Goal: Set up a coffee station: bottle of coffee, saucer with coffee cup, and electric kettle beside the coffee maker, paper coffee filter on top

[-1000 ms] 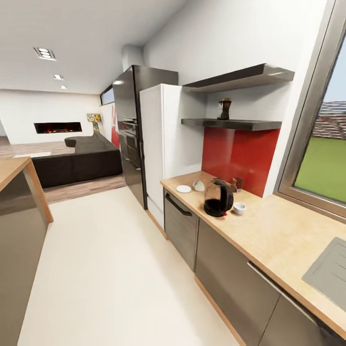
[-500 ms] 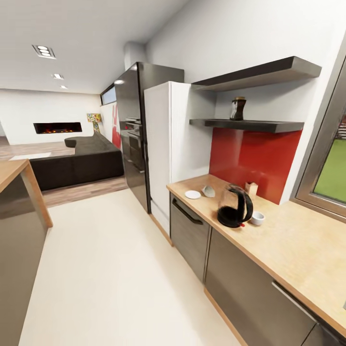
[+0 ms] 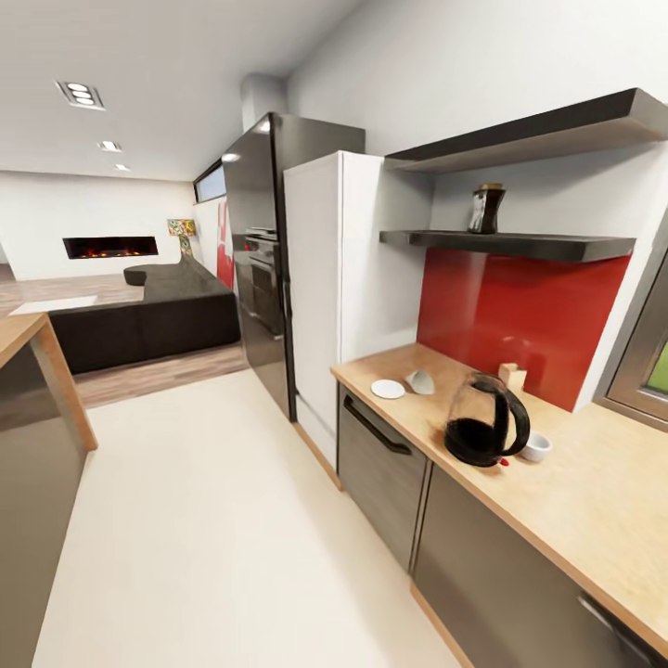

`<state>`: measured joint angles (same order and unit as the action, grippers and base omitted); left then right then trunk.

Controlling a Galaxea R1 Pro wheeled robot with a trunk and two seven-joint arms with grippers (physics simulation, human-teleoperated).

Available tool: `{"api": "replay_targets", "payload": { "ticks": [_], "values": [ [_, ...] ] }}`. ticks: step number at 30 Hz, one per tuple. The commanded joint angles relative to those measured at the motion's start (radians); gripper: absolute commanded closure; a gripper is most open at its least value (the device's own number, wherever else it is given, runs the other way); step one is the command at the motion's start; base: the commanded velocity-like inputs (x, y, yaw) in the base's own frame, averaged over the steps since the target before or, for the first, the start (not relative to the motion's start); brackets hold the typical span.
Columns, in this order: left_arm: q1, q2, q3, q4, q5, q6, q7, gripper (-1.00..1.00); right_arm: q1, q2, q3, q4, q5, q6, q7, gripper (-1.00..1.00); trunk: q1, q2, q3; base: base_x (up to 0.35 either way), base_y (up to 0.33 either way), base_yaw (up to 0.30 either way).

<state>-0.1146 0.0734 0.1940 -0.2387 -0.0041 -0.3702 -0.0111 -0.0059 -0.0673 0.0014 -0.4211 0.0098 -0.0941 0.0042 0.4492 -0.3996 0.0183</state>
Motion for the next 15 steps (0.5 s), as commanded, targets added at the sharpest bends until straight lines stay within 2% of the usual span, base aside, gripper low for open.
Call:
{"api": "replay_targets", "payload": {
  "ticks": [1, 10, 15],
  "values": [
    [0.000, 0.000, 0.002, 0.002, -0.001, -0.004, -0.001, -1.00, 0.000, 0.000, 0.000, 0.001, 0.001, -0.003, 0.000, -1.00, 0.001, 0.000, 0.000, 0.321, 0.110, 0.000],
    [0.000, 0.000, 0.002, 0.002, -0.001, -0.004, -0.001, -1.00, 0.000, 0.000, 0.000, 0.001, 0.000, -0.003, 0.002, -1.00, 0.001, 0.000, 0.000, 0.329, 0.098, -0.006],
    [0.000, -0.001, 0.002, 0.002, -0.001, -0.005, -0.001, -1.00, 0.000, 0.001, 0.000, 0.002, -0.001, -0.003, 0.002, -1.00, 0.001, 0.000, 0.001, 0.317, 0.170, -0.169]
  ]
}}
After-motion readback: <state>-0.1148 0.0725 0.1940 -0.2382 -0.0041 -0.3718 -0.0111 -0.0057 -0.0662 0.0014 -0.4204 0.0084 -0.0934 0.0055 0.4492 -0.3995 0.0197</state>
